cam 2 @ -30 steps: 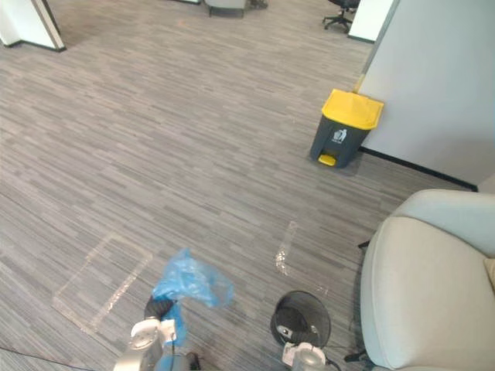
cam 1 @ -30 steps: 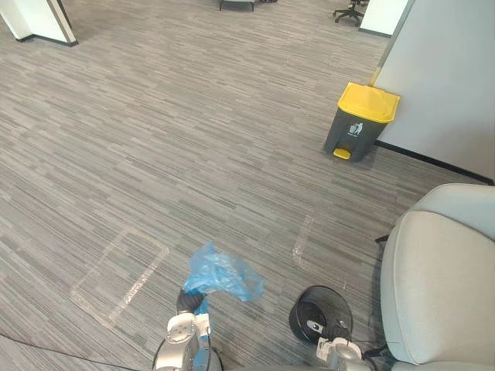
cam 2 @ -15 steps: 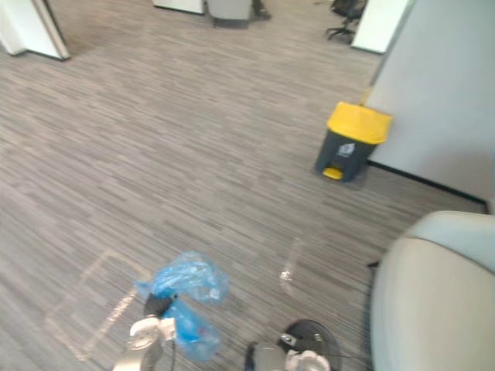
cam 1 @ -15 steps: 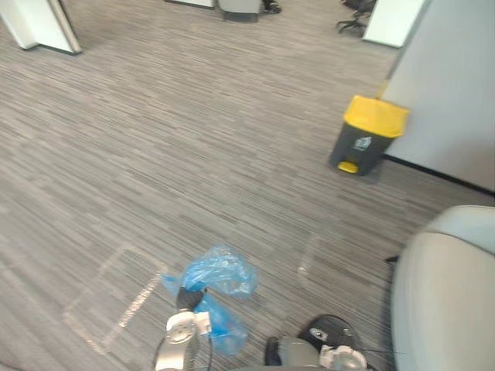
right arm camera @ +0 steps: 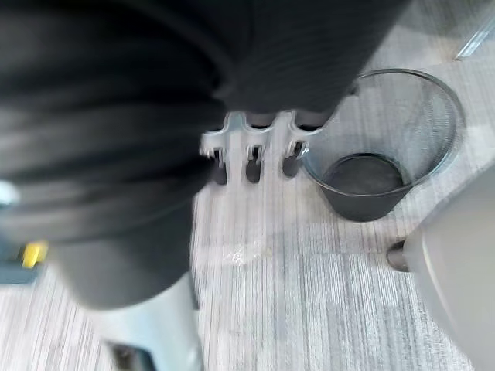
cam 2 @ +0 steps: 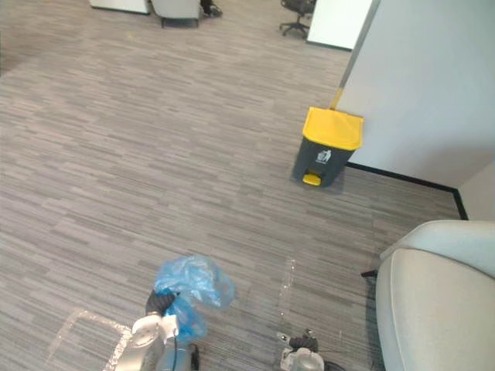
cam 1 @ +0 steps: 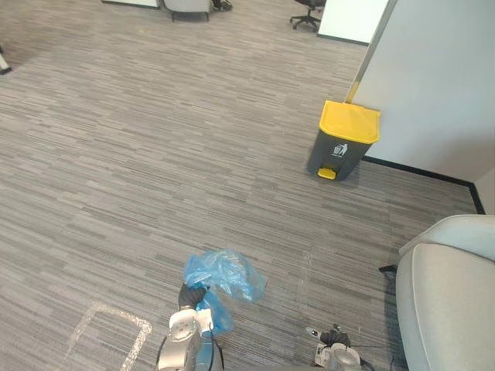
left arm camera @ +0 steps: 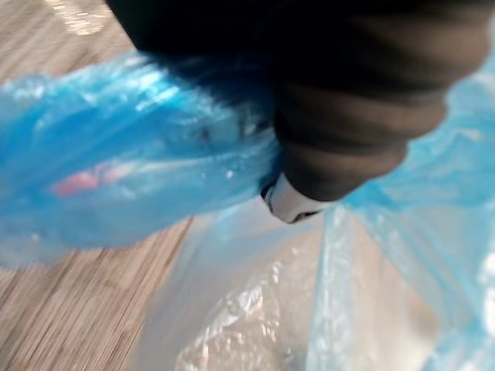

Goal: Gather rubbish on tea table into small bin, then transfer packed bag to large trash can.

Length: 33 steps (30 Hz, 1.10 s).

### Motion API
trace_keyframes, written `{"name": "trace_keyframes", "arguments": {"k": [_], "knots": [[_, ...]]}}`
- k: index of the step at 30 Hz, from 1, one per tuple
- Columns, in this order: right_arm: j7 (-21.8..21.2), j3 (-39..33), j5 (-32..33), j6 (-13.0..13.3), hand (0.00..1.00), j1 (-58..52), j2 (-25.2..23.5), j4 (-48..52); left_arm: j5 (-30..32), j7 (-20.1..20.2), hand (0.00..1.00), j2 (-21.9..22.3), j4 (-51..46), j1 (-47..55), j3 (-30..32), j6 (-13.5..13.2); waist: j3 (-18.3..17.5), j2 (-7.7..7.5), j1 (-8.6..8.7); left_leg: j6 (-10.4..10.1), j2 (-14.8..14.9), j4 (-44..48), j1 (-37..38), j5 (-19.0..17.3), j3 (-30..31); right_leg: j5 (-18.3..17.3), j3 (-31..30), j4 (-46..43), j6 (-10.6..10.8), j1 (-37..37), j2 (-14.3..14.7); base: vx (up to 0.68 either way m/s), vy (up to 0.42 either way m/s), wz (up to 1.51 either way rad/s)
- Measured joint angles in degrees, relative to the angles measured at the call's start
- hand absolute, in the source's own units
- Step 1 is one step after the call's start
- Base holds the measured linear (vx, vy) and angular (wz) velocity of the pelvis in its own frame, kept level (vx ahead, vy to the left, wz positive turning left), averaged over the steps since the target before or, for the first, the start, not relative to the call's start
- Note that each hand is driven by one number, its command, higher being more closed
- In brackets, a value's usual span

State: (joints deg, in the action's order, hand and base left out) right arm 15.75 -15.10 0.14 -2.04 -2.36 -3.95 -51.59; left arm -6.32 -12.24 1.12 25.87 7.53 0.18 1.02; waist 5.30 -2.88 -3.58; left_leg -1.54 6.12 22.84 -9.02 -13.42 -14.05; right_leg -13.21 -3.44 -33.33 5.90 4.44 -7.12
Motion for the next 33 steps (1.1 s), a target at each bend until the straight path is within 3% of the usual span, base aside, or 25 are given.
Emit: {"name": "trace_keyframes", "arguments": {"k": [1, 3, 4, 7, 10, 11, 12, 13, 15, 17, 18, 20, 21, 24, 26, 27, 28, 29, 30, 33], "knots": [[-0.02, 0.23, -0.01, 0.01, 0.0, 0.26, 0.12, 0.7, -0.01, -0.01, 1.0, 0.02, -0.03, 0.0, -0.08, 0.04, 0.57, 0.27, -0.07, 0.28, -0.31, -1.55, 2.47, -0.69, -1.17, 2.48, 0.08, -7.57, 0.06, 3.98, -0.39, 0.16, 0.271, -1.03], [0.02, 0.37, -0.04, 0.02, 0.0, 0.09, 0.1, 1.27, -0.02, -0.16, 1.0, -0.01, -0.43, 0.02, -0.16, 0.05, 1.49, 1.27, 0.93, 0.29, -1.1, -5.82, 8.3, -0.77, -3.77, 1.9, 4.5, -18.99, -0.91, 10.54, -1.47, 0.16, 0.182, -0.61], [0.05, 0.59, -0.07, 0.31, 0.0, 0.1, 0.04, 1.77, -0.01, -0.31, 1.0, -0.1, -1.13, -0.17, -0.19, 0.0, 1.36, 0.85, 1.5, 0.2, -1.92, -8.51, 10.8, -0.89, -4.37, 1.06, 8.78, -19.12, -1.77, 12.99, -2.29, 0.22, 0.163, -0.29], [0.05, 0.39, -0.19, 0.45, 0.0, 0.12, -0.07, 1.62, -0.02, -0.42, 1.0, -0.32, -0.79, -1.49, -0.68, -0.15, 1.3, 0.39, 1.73, -0.88, -2.18, -12.47, 14.88, -1.74, -6.39, 0.57, 18.72, -7.07, -3.27, 16.25, -0.89, 0.31, 0.075, -0.21], [0.01, -0.16, -0.2, 0.44, 0.0, 0.49, 0.28, 1.17, -0.02, -0.5, 1.0, -0.49, 0.84, -2.1, 0.22, -0.11, 1.27, 0.25, 2.5, -2.05, -3.05, -13.89, 18.55, -2.99, -6.67, 6.54, 20.39, 10.28, -4.77, 16.46, 1.9, 0.48, -0.024, 0.05], [-0.06, -0.07, -0.24, 0.51, 0.0, 0.53, 0.11, 1.22, 0.0, -0.94, 1.0, -0.65, 1.09, -2.13, 0.51, -0.12, 1.11, -0.13, 3.09, -2.98, -3.53, -14.83, 20.23, -3.55, -5.1, 12.15, 20.07, 12.81, -11.29, 15.4, 2.54, 0.55, -0.069, 0.22], [0.02, -0.5, -0.27, 0.46, 0.0, 1.02, 0.55, 1.05, 0.01, -1.14, 1.0, -0.33, 1.81, -2.33, 0.53, -0.1, 1.07, 1.68, 3.14, -3.47, -2.24, -14.69, 20.88, -3.41, -3.97, 10.99, 20.64, 11.59, -11.84, 15.02, 3.34, 0.55, -0.089, 0.09], [0.04, -0.47, -0.27, 0.46, 0.0, 1.55, 0.59, 1.06, 0.02, -1.13, 1.0, -0.19, 1.81, -2.26, 0.46, -0.12, 1.01, 2.31, 2.99, -4.16, -1.52, -13.56, 20.75, -3.0, -3.53, 9.38, 20.68, 11.34, -12.17, 14.68, 3.97, 0.52, -0.137, -0.06], [0.0, -0.12, -0.24, 0.47, 0.0, 2.11, 0.14, 1.01, -0.01, -1.07, 1.0, -0.23, 1.8, -2.55, -0.75, -0.12, 1.32, 3.38, 3.54, -4.71, 1.21, -0.13, 16.79, -2.62, -0.38, 6.12, 21.7, 11.85, -12.2, 10.93, 5.41, 0.49, -0.183, 0.13], [-0.1, 2.5, -0.23, 0.39, 0.0, 2.03, -0.05, 0.72, 0.07, -0.81, 1.0, 0.05, 1.73, -2.09, -1.45, -0.16, 1.4, 3.51, 2.75, -6.32, 4.83, 21.01, 8.93, 2.39, 2.1, 4.53, 21.07, 15.03, -12.56, 5.06, 7.05, 0.45, -0.114, -0.12], [-0.08, 3.2, -0.23, 0.4, 0.0, 2.59, -0.09, 0.76, 0.06, -0.37, 1.0, 0.49, 1.66, -1.86, -1.62, -0.17, 1.52, 3.44, 2.47, -5.7, 6.26, 29.33, 5.2, 1.81, 2.42, 3.52, 20.41, 16.42, -12.92, 2.18, 7.71, 0.42, -0.047, -0.35], [-0.04, 4.13, -0.18, 0.39, 0.0, 2.65, -0.07, 0.74, 0.04, 0.19, 1.0, 0.9, 1.13, -1.28, -1.62, -0.14, 1.58, 2.87, 1.64, -3.48, 7.09, 33.08, -0.82, -0.28, 1.75, 2.64, 18.8, 19.14, -12.64, -2.25, 7.97, 0.47, -0.004, -0.39], [-0.01, 4.15, -0.16, 0.39, 0.0, 2.68, -0.05, 0.75, 0.0, 0.19, 1.0, 0.9, -0.05, -0.79, -1.59, -0.14, 1.83, 2.36, 1.37, -2.16, 7.29, 30.75, -3.12, -1.08, 0.8, 2.63, 17.91, 20.88, -12.42, -4.13, 7.96, 0.44, 0.015, -0.48], [0.21, 4.13, -0.15, 0.38, 0.0, 2.77, 0.02, 0.93, -0.02, 0.11, 1.0, 1.02, -2.62, 0.12, -0.32, -0.15, 2.23, 1.68, 0.09, -0.4, 5.76, 15.13, -7.14, -1.94, 0.66, 2.37, 13.93, 24.25, -11.24, -8.52, 7.44, 0.39, 0.088, -0.62], [0.28, 3.74, -0.16, 0.34, 0.0, 2.77, -0.1, 1.0, -0.08, 0.05, 1.0, 1.92, -2.43, 0.24, 1.04, -0.13, 2.25, 1.62, -0.14, -1.37, 3.17, 2.73, -7.64, 0.51, 4.22, 1.14, 11.86, 25.22, -9.12, -10.66, 6.31, 0.43, 0.229, -0.57], [0.31, 3.39, -0.18, 0.33, 0.0, 2.5, 0.07, 1.0, -0.09, 0.02, 1.0, 1.94, -2.17, 0.34, 0.98, -0.13, 1.64, 2.16, -0.18, -1.55, 2.1, -3.11, -7.35, 4.91, 6.32, -0.07, 10.4, 25.05, -7.26, -10.85, 6.06, 0.37, 0.27, -0.7], [0.32, 3.36, -0.18, 0.25, 0.0, 2.43, 0.12, 0.95, -0.09, -0.03, 1.0, 1.99, -1.95, 0.57, 0.98, -0.12, 1.41, 2.17, -0.67, -1.84, 1.89, -2.63, -6.75, 8.45, 6.57, -1.21, 8.75, 24.3, -5.88, -11.17, 5.57, 0.4, 0.316, -0.7], [0.17, 3.86, -0.2, -0.06, 0.0, 2.11, 0.1, 0.85, -0.1, -0.27, 1.0, 1.46, -1.55, 0.84, 1.3, 0.02, 0.34, 0.39, -0.84, -1.43, 0.38, -2.11, -6.12, 6.4, 4.12, -2.28, 7.54, 22.9, -4.52, -10.9, 3.32, 0.36, 0.242, -0.61], [0.17, 3.64, -0.2, -0.12, 0.0, 1.72, -0.03, 1.06, -0.09, -0.31, 1.0, 1.33, -1.55, 0.87, 1.08, 0.14, -0.11, -0.36, -0.66, -0.92, -0.45, -2.18, -5.49, 5.24, 2.79, -2.75, 7.25, 20.44, -3.72, -9.83, 1.95, 0.52, 0.343, -0.61], [0.15, 3.36, -0.19, -0.12, 0.0, 0.92, 0.14, 1.59, -0.05, -0.43, 1.0, 1.19, -1.55, 1.12, -0.37, 1.05, 0.42, -0.53, -0.63, 1.05, -2.23, -4.12, 1.91, 1.49, -1.38, 0.39, 5.66, -5.23, -0.53, 0.3, -1.88, 0.41, 0.286, -0.58]]}}
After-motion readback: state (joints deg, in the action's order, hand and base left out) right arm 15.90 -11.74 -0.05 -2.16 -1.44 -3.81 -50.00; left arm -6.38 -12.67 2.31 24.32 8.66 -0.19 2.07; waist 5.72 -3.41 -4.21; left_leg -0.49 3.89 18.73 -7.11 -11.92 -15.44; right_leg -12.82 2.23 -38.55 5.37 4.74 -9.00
